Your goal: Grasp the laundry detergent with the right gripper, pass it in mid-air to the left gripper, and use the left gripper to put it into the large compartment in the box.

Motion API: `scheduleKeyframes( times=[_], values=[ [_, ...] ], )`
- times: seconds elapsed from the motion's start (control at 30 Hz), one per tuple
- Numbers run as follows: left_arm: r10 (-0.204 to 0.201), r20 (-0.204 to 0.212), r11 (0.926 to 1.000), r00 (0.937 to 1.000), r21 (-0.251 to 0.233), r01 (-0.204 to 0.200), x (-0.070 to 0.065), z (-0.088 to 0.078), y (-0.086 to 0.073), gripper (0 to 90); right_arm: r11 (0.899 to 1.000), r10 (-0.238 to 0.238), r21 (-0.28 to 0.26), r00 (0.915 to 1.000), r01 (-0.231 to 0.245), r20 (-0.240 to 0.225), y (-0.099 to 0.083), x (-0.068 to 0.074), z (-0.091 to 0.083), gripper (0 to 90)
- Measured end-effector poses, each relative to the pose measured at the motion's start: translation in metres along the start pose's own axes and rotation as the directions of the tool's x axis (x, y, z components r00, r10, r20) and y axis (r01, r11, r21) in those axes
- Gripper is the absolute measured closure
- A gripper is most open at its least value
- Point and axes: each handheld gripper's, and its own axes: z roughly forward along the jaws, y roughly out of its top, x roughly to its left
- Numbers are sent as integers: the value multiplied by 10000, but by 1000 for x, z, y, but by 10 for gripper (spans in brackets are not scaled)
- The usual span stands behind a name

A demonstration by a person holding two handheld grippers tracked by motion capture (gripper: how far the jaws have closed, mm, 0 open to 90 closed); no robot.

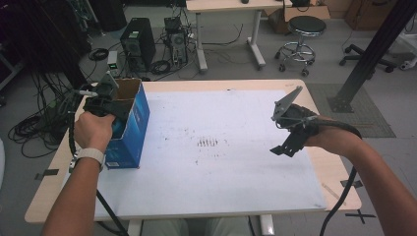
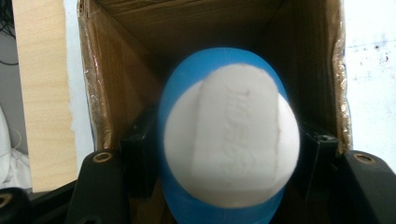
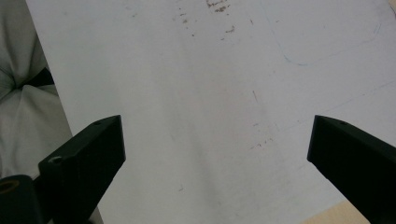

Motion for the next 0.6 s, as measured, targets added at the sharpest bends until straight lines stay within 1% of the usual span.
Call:
scheduleKeyframes(
  times=[0.53, 0.6],
  values=[
    [-47, 72, 10000, 10000, -1, 47, 2, 1, -1, 375, 10000, -21, 9, 10000, 21, -41, 0, 3, 2, 41],
    [-65, 138, 10000, 9999, -13, 65, 2, 0, -1, 370, 10000, -2, 0, 10000, 2, -30, -1, 3, 2, 41]
  ],
)
